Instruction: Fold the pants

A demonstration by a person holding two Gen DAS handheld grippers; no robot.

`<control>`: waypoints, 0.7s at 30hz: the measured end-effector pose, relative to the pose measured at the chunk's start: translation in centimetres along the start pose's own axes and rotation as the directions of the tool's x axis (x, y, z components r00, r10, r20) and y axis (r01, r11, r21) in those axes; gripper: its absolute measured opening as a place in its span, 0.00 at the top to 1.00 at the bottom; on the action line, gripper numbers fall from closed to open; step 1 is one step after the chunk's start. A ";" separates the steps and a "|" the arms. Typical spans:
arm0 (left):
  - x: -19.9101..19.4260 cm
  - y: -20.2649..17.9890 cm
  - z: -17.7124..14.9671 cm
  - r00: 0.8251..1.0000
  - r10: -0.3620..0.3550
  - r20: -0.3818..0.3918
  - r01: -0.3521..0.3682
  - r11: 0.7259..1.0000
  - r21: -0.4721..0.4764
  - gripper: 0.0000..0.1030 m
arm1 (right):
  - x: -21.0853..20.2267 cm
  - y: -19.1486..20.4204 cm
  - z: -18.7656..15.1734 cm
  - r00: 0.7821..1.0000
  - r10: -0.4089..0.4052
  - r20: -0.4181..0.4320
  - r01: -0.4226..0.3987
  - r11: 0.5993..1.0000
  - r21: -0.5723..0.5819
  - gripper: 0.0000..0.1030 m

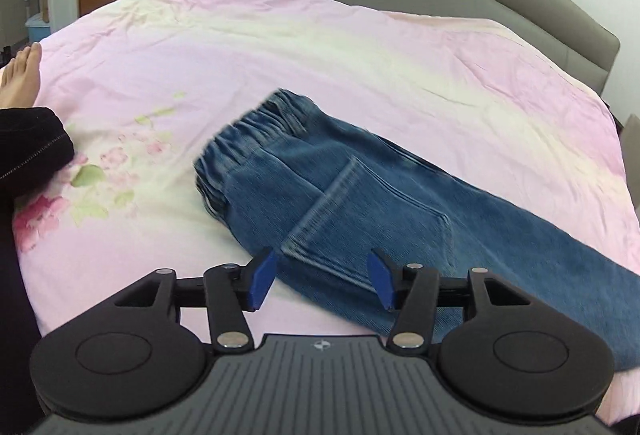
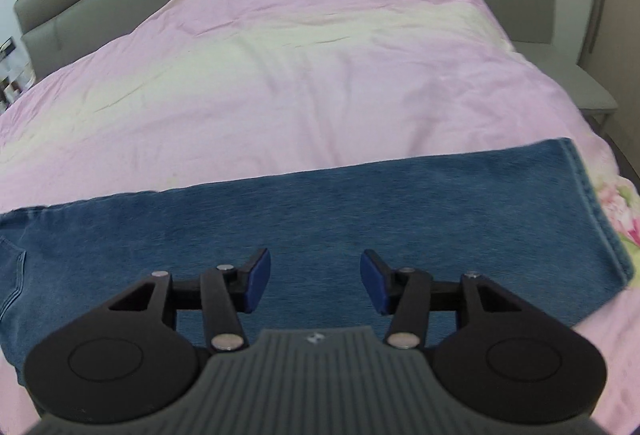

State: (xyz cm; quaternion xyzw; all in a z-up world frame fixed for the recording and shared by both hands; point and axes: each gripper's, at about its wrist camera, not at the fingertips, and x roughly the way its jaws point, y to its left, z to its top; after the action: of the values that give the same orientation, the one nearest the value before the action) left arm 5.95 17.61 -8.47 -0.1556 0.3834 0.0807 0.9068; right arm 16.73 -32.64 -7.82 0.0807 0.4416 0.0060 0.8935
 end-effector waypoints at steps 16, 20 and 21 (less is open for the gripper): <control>6.9 2.6 7.2 0.999 -0.049 0.021 0.046 0.991 0.127 0.17 | 7.8 16.9 1.2 0.982 0.130 -0.137 -0.167 0.938 -0.305 0.48; 10.3 1.9 8.1 0.999 -0.033 -0.008 0.034 0.989 0.145 0.12 | 9.6 17.4 1.0 0.980 0.107 -0.168 -0.155 0.939 -0.306 0.48; 10.9 1.7 8.2 1.000 -0.030 -0.008 0.031 0.989 0.147 0.12 | 9.9 17.6 1.0 0.980 0.104 -0.172 -0.154 0.938 -0.310 0.48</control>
State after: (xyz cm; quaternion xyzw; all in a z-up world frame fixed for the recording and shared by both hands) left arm 18.53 22.33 -11.36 -0.0941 0.3884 0.0380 0.9159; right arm 24.58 -14.64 -12.39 -0.0377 0.4958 0.1427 0.8558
